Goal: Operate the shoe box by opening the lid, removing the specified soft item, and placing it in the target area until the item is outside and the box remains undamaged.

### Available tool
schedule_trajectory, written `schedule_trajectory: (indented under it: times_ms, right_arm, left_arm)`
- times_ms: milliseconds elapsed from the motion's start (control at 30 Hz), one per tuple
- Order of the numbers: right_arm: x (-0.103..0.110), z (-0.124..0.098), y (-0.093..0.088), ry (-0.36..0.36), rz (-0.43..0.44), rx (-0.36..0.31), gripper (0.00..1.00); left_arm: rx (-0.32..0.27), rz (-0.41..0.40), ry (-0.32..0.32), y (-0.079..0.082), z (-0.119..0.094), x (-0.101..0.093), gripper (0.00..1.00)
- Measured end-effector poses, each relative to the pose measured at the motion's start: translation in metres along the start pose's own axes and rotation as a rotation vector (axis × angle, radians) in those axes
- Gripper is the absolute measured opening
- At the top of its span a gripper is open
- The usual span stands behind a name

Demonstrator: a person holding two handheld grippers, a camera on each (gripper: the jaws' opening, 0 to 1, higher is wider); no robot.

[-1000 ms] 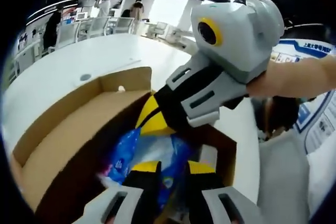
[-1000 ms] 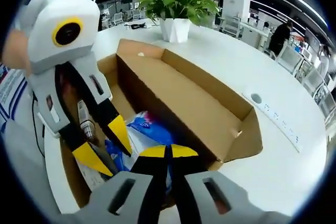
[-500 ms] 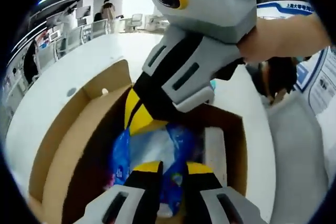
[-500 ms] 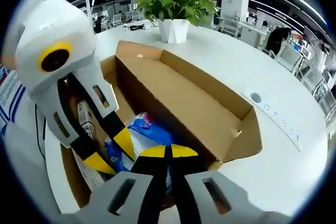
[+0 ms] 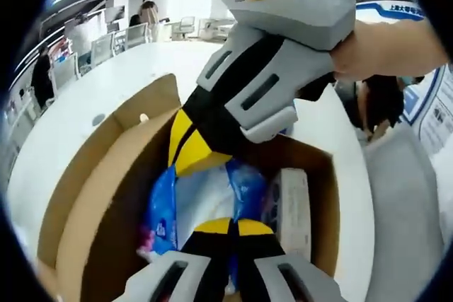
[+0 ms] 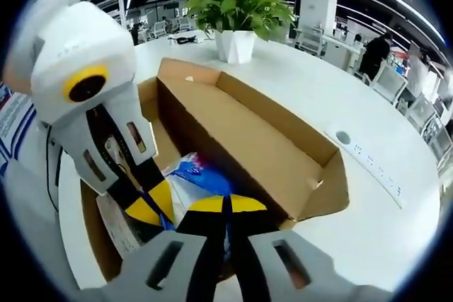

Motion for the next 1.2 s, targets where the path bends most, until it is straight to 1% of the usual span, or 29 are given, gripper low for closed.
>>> schedule_trajectory:
  times_ms: [67,133,200,267,500,600,667,733,833,900,967,1100,1200]
  right_arm:
    - [0.001,-0.002,0.001,-0.003,-0.003,-0.006,0.00]
    - [0.006,-0.008,0.003,-0.006,-0.010,-0.011,0.00]
    - [0.003,-0.008,0.005,-0.009,-0.013,-0.018,0.00]
    - [0.004,-0.010,0.007,-0.011,-0.020,-0.024,0.00]
    - [0.007,-0.020,0.022,-0.017,-0.039,-0.055,0.00]
    - [0.008,-0.026,0.031,-0.018,-0.047,-0.069,0.00]
    - [0.012,-0.033,0.032,-0.020,-0.057,-0.077,0.00]
    - [0.009,-0.035,0.038,-0.021,-0.060,-0.088,0.00]
    - [0.014,-0.045,0.043,-0.024,-0.070,-0.104,0.00]
    - [0.017,-0.051,0.047,-0.024,-0.073,-0.118,0.00]
    - [0.016,-0.055,0.051,-0.026,-0.077,-0.130,0.00]
    - [0.015,-0.068,0.059,-0.033,-0.083,-0.156,0.00]
    - [0.015,-0.078,0.063,-0.036,-0.087,-0.175,0.00]
  left_arm:
    - [-0.006,0.000,0.003,0.001,-0.002,0.000,0.00]
    - [-0.009,0.000,0.012,0.003,-0.005,0.001,0.00]
    - [-0.013,-0.001,0.017,0.004,-0.008,0.000,0.00]
    - [-0.013,0.000,0.027,0.005,-0.010,-0.001,0.00]
    - [-0.033,0.001,0.061,0.013,-0.026,-0.004,0.00]
    - [-0.045,0.001,0.077,0.018,-0.035,-0.008,0.00]
    - [-0.050,0.001,0.090,0.021,-0.040,-0.010,0.00]
    - [-0.057,0.002,0.100,0.025,-0.045,-0.013,0.00]
    - [-0.067,0.005,0.118,0.032,-0.054,-0.020,0.00]
    - [-0.071,0.007,0.129,0.034,-0.057,-0.019,0.00]
    - [-0.074,0.011,0.137,0.039,-0.061,-0.024,0.00]
    - [-0.083,0.017,0.157,0.048,-0.070,-0.029,0.00]
    - [-0.093,0.023,0.171,0.060,-0.078,-0.036,0.00]
Point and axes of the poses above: the point that each gripper's makers call its tool centre point, and the gripper's own axes: z roughly forward along the fingers, x roughly to its left, y roughly out of its top, the point moved 8 cm from there along -z, roughly backward along the fingers, and after that the axes turned 1 degree about z, right-handed, at the moved point
